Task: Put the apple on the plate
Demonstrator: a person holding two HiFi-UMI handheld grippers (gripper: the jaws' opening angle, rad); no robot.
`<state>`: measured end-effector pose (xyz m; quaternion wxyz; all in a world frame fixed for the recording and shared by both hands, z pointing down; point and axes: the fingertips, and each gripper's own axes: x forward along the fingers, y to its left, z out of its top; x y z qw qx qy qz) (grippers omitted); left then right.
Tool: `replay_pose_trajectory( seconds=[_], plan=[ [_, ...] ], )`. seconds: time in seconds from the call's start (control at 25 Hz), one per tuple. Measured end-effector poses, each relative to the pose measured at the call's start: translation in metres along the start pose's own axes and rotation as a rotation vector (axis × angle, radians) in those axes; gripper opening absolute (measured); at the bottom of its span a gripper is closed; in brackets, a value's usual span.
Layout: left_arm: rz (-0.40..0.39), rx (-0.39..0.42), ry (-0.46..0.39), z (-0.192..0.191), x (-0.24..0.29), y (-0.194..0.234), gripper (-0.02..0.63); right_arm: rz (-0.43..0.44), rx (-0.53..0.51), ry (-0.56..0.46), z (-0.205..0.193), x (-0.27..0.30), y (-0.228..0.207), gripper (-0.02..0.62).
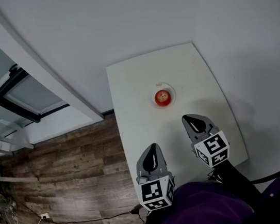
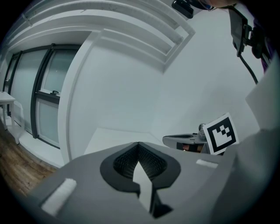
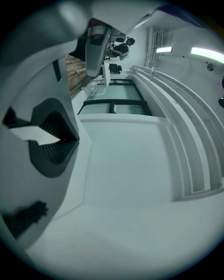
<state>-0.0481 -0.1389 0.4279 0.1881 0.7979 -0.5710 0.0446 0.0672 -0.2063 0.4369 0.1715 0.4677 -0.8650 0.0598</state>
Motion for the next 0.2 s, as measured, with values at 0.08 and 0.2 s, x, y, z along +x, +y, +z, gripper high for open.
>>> replay_pose_trajectory(
  seconds=[0.08, 0.2],
  plan=[
    [0.001, -0.001, 0.0, -0.0001, 0.0015, -0.0001, 0.006, 0.0, -0.003, 0.003, -0.0006, 0.001, -0.0013, 0.011],
    [0.0, -0.001, 0.0, 0.0002, 0.0035, 0.0001, 0.006, 0.003, -0.003, 0.002, -0.0003, 0.0029, -0.0023, 0.011]
  ],
)
